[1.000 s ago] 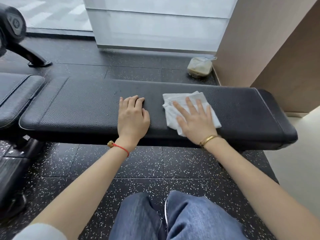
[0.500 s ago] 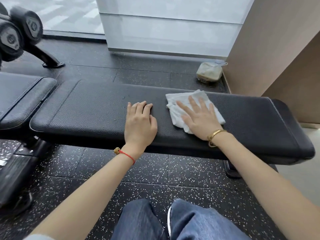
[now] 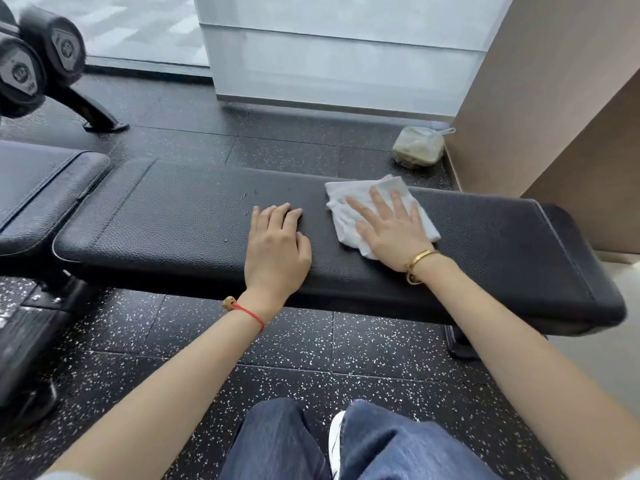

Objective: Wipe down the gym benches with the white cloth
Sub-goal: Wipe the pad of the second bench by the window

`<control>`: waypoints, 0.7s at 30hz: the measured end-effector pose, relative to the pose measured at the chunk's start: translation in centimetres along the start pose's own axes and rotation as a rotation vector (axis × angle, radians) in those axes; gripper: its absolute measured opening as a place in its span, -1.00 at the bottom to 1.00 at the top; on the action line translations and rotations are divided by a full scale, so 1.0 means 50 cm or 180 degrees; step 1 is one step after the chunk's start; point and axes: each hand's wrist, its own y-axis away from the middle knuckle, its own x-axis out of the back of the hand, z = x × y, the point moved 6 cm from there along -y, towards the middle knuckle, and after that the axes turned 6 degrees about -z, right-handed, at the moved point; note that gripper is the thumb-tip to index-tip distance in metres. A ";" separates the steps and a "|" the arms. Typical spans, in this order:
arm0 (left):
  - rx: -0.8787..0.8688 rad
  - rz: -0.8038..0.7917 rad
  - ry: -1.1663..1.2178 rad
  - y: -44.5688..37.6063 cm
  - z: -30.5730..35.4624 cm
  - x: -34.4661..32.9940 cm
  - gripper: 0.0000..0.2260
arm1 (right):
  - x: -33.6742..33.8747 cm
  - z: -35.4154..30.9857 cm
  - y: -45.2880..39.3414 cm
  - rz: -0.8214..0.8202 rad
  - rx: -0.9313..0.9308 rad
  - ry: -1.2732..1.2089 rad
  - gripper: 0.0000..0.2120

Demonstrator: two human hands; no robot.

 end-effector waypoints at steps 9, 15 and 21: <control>0.0048 -0.0046 -0.0094 -0.001 0.005 -0.002 -0.60 | 0.000 -0.035 -0.003 -0.0042 -0.0450 -0.0274 -0.49; -0.0013 -0.0074 -0.0090 0.001 0.002 -0.002 -0.60 | -0.022 0.017 0.109 0.0084 -0.0074 -0.0101 -0.53; -0.0005 -0.0059 -0.0106 0.000 0.007 -0.001 -0.60 | 0.016 0.115 0.053 -0.0239 -0.1256 -0.0405 -0.49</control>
